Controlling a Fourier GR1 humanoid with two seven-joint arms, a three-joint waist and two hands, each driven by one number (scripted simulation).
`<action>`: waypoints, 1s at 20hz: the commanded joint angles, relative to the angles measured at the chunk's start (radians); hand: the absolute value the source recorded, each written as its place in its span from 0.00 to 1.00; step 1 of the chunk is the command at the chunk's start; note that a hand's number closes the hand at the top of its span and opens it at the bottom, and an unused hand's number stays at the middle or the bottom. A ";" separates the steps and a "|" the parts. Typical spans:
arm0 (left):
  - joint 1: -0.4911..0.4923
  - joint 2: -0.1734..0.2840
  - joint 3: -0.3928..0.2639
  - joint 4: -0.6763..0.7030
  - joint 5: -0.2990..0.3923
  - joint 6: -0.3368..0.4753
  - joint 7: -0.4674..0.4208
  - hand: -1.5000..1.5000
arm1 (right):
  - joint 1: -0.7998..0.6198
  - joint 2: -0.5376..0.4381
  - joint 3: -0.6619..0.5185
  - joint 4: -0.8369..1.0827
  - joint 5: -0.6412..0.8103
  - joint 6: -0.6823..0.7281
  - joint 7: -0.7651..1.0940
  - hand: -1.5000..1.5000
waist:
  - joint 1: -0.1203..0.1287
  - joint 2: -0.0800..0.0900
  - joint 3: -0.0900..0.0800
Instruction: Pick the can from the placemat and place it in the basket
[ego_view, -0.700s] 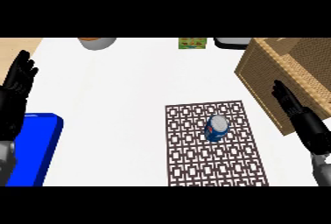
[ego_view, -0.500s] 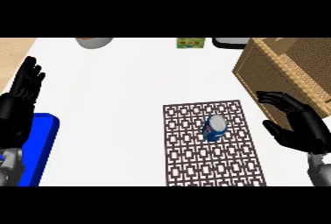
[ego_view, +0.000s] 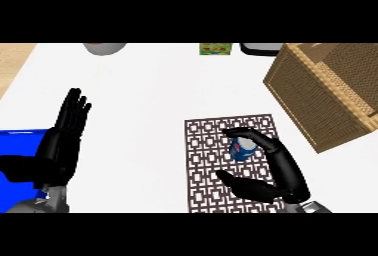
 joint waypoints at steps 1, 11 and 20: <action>0.021 -0.054 -0.037 0.028 -0.017 0.011 -0.044 0.50 | 0.000 0.128 0.106 -0.008 0.249 -0.251 0.174 0.00 | -0.006 0.001 -0.002; 0.085 -0.029 -0.004 0.000 0.002 -0.001 -0.059 0.50 | -0.095 -0.244 -0.034 -0.153 0.612 0.016 0.811 0.00 | -0.026 -0.016 -0.013; 0.047 -0.053 -0.008 0.044 0.003 -0.027 -0.094 0.50 | -0.309 -0.237 0.004 -0.442 0.311 0.558 1.316 0.00 | 0.004 0.001 -0.004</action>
